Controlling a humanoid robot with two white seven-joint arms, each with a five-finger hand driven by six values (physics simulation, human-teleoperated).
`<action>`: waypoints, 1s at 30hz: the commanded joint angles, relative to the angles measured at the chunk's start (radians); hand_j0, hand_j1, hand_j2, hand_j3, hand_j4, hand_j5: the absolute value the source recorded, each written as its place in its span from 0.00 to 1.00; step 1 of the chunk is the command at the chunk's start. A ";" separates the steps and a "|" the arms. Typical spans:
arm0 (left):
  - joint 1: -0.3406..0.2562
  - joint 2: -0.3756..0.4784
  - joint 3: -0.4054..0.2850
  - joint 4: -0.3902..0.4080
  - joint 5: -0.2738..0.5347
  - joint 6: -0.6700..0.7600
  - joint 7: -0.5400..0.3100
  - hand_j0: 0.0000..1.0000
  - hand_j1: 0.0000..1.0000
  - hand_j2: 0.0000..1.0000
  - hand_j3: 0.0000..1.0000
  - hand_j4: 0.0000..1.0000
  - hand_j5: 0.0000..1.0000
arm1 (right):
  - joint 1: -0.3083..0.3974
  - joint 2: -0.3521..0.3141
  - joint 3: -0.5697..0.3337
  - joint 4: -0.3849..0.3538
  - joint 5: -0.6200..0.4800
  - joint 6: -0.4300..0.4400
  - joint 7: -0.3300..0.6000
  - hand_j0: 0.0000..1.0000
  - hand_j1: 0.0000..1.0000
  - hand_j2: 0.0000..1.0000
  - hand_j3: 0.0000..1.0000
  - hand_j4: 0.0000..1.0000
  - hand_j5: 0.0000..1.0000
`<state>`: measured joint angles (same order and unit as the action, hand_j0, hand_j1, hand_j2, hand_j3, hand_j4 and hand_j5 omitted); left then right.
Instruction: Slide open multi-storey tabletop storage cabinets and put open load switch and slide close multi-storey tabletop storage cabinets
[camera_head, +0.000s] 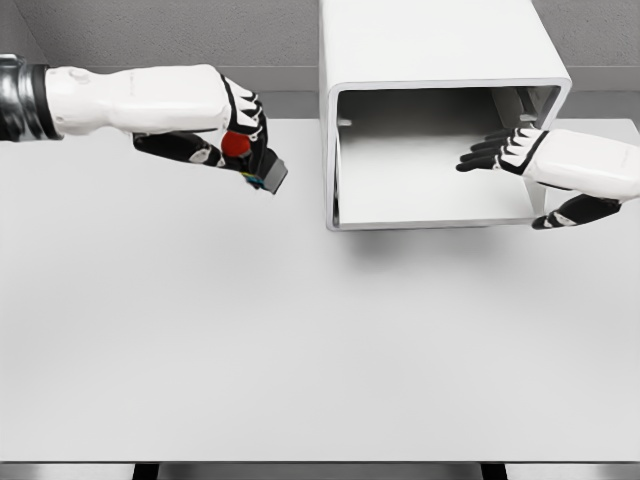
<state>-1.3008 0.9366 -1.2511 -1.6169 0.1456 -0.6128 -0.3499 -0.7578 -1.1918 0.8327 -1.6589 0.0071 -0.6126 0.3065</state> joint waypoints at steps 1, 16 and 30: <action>-0.002 -0.002 0.001 0.002 0.011 0.002 0.002 0.38 0.38 0.38 0.38 0.38 0.38 | 0.000 -0.006 -0.001 -0.002 -0.007 0.002 -0.001 1.00 1.00 1.00 1.00 1.00 1.00; -0.037 -0.162 -0.007 0.097 -0.001 0.002 -0.008 0.38 0.38 0.38 0.38 0.38 0.38 | 0.002 -0.003 0.005 -0.021 -0.015 0.002 -0.003 1.00 1.00 1.00 1.00 1.00 1.00; -0.048 -0.205 -0.018 0.117 -0.004 0.002 -0.011 0.38 0.38 0.38 0.38 0.38 0.38 | 0.002 0.008 0.016 -0.024 -0.015 0.002 -0.001 1.00 1.00 1.00 1.00 1.00 1.00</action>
<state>-1.3484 0.7335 -1.2688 -1.5011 0.1337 -0.6131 -0.3608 -0.7562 -1.1820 0.8501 -1.6826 -0.0006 -0.6126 0.3057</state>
